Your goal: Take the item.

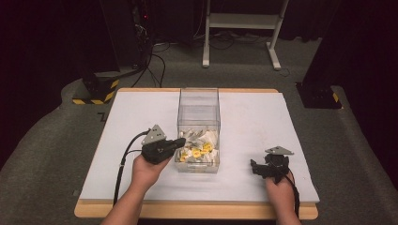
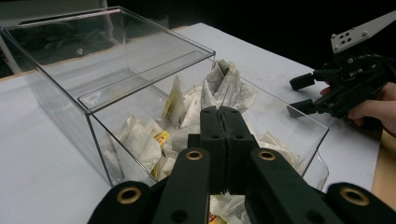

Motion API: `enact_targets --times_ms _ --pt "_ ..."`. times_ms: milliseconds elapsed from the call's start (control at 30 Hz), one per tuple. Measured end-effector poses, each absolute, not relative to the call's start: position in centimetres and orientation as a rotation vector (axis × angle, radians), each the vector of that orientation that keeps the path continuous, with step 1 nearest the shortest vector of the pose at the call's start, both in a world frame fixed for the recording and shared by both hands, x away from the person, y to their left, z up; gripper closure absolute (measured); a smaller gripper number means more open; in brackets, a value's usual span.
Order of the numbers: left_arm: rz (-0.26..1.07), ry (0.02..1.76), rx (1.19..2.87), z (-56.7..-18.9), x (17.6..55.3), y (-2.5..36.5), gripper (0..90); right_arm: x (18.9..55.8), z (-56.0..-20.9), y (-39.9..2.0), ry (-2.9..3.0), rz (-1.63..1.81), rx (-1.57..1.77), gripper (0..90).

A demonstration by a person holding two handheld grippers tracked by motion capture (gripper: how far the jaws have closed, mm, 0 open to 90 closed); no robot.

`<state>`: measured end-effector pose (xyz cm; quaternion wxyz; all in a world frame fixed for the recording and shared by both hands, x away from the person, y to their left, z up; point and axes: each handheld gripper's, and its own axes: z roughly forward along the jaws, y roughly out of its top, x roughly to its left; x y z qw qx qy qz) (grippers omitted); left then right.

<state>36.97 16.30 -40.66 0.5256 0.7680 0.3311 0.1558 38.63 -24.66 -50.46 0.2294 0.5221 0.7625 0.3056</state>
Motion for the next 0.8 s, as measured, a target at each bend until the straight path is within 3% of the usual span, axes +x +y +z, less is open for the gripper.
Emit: enact_targets --times_ms 800 --pt "0.403 0.792 1.776 -38.9 36.6 17.8 88.9 38.7 -50.5 -24.7 2.1 0.842 1.439 10.9"
